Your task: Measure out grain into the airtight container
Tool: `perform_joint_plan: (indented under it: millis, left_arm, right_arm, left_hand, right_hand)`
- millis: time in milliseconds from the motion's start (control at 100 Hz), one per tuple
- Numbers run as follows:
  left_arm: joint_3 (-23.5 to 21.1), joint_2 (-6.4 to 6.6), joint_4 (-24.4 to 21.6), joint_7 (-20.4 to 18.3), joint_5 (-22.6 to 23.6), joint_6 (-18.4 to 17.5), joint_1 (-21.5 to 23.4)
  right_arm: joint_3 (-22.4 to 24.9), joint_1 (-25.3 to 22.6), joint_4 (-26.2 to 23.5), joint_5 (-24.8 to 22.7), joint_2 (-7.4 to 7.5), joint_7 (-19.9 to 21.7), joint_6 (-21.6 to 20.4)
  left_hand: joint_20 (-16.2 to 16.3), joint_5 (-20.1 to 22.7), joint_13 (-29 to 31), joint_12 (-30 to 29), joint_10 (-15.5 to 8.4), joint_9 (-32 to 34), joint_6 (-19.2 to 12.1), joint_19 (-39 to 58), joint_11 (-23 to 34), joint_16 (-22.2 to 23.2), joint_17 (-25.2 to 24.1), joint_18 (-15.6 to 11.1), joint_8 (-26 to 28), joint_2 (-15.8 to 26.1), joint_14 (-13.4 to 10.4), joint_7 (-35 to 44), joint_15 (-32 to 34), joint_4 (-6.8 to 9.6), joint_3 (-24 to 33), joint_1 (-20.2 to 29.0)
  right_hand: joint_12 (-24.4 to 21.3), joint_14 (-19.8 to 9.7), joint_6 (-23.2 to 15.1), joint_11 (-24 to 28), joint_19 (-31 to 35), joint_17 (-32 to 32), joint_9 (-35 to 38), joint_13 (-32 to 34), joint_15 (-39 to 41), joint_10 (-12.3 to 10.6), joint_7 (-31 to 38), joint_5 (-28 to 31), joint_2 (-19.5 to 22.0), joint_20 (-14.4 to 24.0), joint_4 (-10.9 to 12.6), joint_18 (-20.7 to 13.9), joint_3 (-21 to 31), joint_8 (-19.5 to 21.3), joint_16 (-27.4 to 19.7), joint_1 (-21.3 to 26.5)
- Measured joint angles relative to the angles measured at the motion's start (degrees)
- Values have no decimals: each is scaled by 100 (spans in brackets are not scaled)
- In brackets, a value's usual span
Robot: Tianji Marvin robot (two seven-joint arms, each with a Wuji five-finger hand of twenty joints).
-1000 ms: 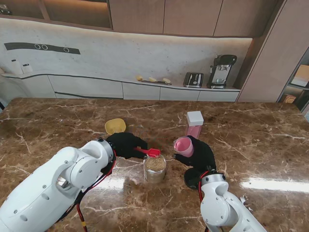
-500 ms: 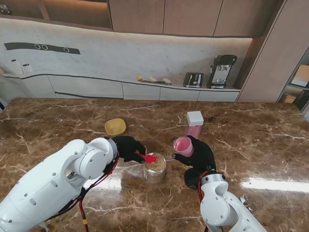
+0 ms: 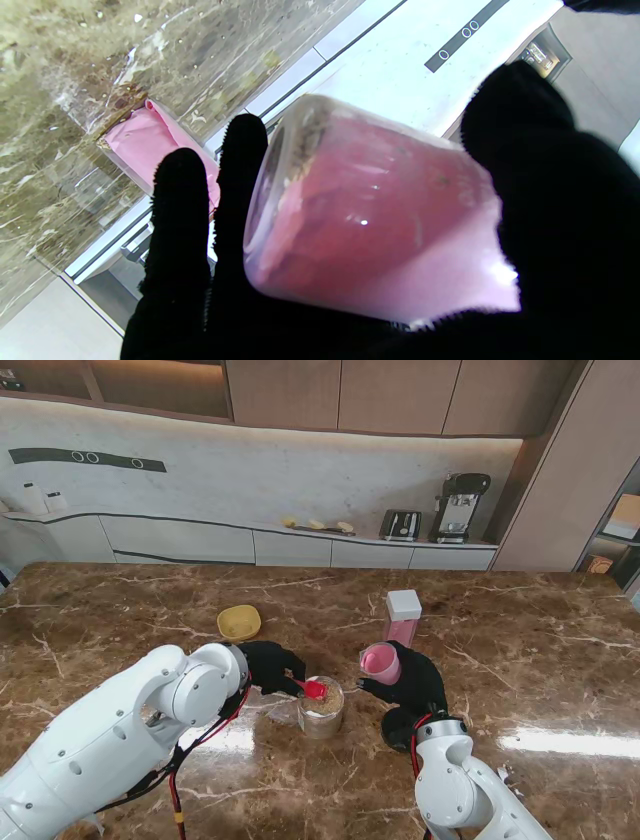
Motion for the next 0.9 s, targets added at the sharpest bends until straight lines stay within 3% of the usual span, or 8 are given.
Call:
perform_joint_plan:
  millis: [190, 290, 610, 900]
  left_arm:
    - [14, -18, 38, 79, -101, 102, 3]
    - [25, -21, 46, 88, -123, 141, 1]
    - [77, -25, 110, 90, -264, 140, -63]
    - [47, -28, 161, 30, -499, -40, -114]
  right_arm:
    - [-6, 0, 5, 0, 0, 3, 0]
    - [-11, 1, 8, 2, 0, 6, 0]
    - [-18, 3, 12, 3, 1, 15, 12]
    - [-18, 2, 17, 3, 2, 33, 7]
  left_hand:
    - [0, 8, 0, -42, 13, 0, 0, 0, 0, 0, 2, 12, 0, -3, -1, 117, 0, 3, 26, -398]
    - [0, 213, 0, -58, 40, 0, -77, 0, 0, 0, 2, 71, 295, 178, -1, 51, 0, 3, 24, -619]
    - [42, 289, 0, -14, 51, 0, -220, 0, 0, 0, -2, 118, 511, 422, -1, 130, 0, 3, 32, -626]
    - [77, 64, 0, -6, 53, 0, -221, 0, 74, 1, -11, 124, 376, 401, -1, -61, 0, 55, -19, -151]
  right_hand:
    - [0, 0, 0, 0, 0, 0, 0, 0, 0, 0, 0, 0, 0, 0, 0, -1, 0, 0, 0, 0]
    - [0, 0, 0, 0, 0, 0, 0, 0, 0, 0, 0, 0, 0, 0, 0, -1, 0, 0, 0, 0]
    - [0, 0, 0, 0, 0, 0, 0, 0, 0, 0, 0, 0, 0, 0, 0, -1, 0, 0, 0, 0]
    - [0, 0, 0, 0, 0, 0, 0, 0, 0, 0, 0, 0, 0, 0, 0, -1, 0, 0, 0, 0]
